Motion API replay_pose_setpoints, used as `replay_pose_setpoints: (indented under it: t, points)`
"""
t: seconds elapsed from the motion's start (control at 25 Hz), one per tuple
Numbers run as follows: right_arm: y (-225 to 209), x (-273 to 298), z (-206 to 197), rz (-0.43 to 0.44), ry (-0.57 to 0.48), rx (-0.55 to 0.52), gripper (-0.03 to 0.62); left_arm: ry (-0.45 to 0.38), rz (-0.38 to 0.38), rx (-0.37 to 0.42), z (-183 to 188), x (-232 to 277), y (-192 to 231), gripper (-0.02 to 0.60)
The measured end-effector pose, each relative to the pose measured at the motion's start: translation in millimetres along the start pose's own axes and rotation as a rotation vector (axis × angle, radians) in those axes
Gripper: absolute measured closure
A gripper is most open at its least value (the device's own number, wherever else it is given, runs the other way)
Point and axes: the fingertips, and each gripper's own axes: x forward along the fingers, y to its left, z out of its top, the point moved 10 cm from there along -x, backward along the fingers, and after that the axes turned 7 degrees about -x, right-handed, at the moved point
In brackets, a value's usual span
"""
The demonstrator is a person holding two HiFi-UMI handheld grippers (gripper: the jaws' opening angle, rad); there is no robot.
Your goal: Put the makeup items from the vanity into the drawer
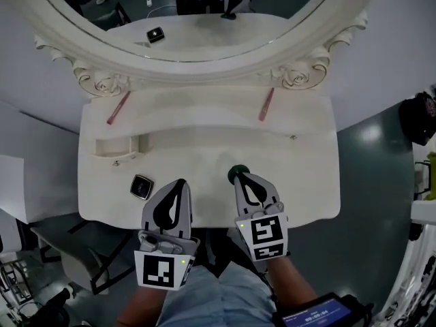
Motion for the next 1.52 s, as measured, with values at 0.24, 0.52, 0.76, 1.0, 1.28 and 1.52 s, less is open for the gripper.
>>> replay_pose_setpoints:
  t: [0.24, 0.52, 0.76, 1.0, 1.28, 1.52]
  points:
    - [12, -15, 50, 0.05, -0.111, -0.085, 0.589, -0.068, 0.088, -0.001, 32, -27, -1, 0.581]
    - [47, 13, 99, 0.128, -0.191, -0.161, 0.589, -0.124, 0.182, 0.049, 45, -54, 40, 0.581]
    - [103, 72, 132, 0.219, -0.186, -0.199, 0.589, -0.119, 0.263, -0.047, 45, -65, 101, 0.581]
    - [163, 133, 145, 0.293, -0.127, -0.223, 0.588, -0.069, 0.324, -0.126, 40, -79, 171, 0.581]
    - [200, 192, 137, 0.311, -0.012, -0.211, 0.588, 0.014, 0.309, -0.197, 20, -84, 229, 0.581]
    - [204, 218, 131, 0.333, 0.098, -0.17, 0.588, 0.061, 0.322, -0.2, 13, -80, 256, 0.581]
